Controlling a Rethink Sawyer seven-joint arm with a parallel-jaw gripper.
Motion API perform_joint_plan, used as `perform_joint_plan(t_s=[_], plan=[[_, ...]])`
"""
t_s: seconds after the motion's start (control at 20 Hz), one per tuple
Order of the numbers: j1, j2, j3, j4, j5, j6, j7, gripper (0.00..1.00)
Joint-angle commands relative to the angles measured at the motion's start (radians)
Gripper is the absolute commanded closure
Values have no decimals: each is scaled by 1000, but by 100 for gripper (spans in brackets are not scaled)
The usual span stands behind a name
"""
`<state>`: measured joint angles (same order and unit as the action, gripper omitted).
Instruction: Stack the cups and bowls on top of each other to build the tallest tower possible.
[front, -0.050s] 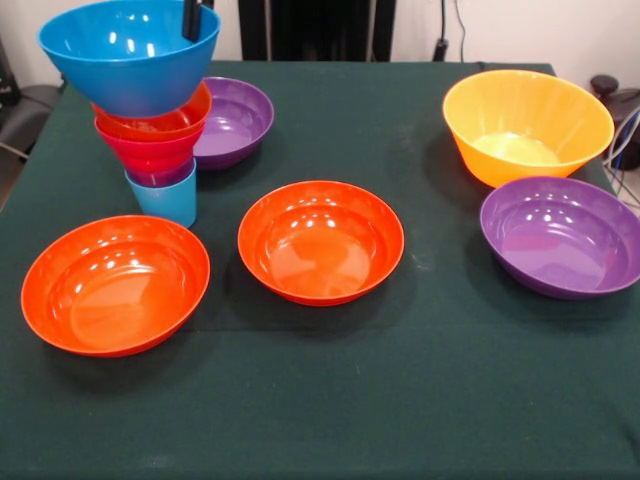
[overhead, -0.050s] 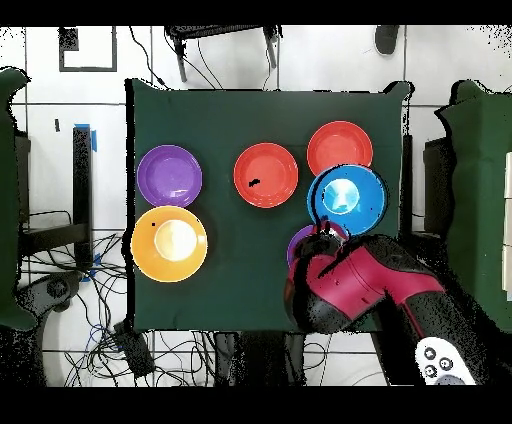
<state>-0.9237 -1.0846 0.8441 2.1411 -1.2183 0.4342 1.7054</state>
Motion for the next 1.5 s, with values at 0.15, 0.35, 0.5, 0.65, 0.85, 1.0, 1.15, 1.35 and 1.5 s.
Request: perform_joint_plan(t_s=[0.15,0.35,0.5,0.65,0.85,1.0,1.15,1.35,1.5], plan=[[61,2,-98,68,-125,-103,78,100],[50,-3,-110,69,-113,-114,47,100],[41,3,-112,66,-105,-122,22,100],[5,23,-100,62,-95,-136,-25,100],[-30,38,-77,60,-79,-138,-68,100],[-46,48,-68,63,-79,-144,-75,100],[-48,48,-72,67,-90,-156,-60,100],[-30,38,-90,72,-105,-164,-23,100],[-17,34,-101,76,-110,-169,-7,100]])
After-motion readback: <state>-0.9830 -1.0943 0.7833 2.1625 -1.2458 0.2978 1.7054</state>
